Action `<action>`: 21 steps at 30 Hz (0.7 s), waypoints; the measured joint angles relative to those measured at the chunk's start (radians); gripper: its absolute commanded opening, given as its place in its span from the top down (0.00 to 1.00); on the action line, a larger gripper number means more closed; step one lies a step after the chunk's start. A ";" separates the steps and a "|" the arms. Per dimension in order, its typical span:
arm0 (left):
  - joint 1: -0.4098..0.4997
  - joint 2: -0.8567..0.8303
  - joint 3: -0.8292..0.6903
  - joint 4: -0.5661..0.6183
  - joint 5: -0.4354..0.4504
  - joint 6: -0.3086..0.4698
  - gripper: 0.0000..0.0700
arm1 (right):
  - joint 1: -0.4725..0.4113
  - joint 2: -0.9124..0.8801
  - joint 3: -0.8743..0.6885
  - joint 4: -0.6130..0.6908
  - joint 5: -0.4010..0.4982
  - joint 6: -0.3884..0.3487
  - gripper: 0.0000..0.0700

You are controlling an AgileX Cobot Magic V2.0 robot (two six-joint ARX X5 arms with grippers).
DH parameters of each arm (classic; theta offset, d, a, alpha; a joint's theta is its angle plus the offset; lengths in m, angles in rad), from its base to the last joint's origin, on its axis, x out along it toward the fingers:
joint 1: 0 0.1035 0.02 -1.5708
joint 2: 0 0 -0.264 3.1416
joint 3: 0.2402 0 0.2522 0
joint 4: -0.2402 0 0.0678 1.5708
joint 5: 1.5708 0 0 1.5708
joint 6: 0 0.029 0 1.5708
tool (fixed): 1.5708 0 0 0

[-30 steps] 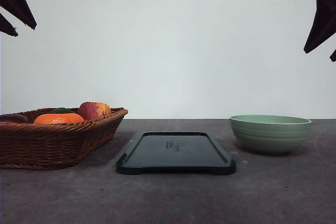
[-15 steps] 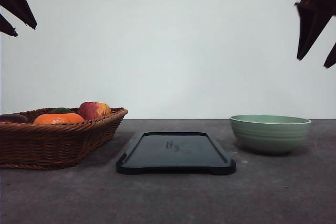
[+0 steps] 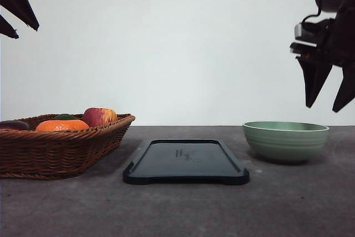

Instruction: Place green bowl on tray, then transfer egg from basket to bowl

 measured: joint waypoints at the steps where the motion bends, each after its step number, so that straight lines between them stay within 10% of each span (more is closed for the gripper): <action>1: -0.002 0.000 0.000 0.000 0.000 0.000 0.60 | 0.000 0.010 0.000 0.001 0.000 -0.002 0.60; 8: -0.004 0.000 0.000 0.002 0.000 0.000 0.60 | -0.001 0.071 0.000 0.026 0.000 -0.011 0.66; 13: -0.004 0.000 0.000 0.002 0.000 0.000 0.60 | -0.001 0.108 0.000 0.033 0.000 -0.012 0.98; 21: -0.004 0.000 0.000 0.003 0.000 0.000 0.60 | -0.001 0.117 0.037 -0.045 0.002 -0.014 1.00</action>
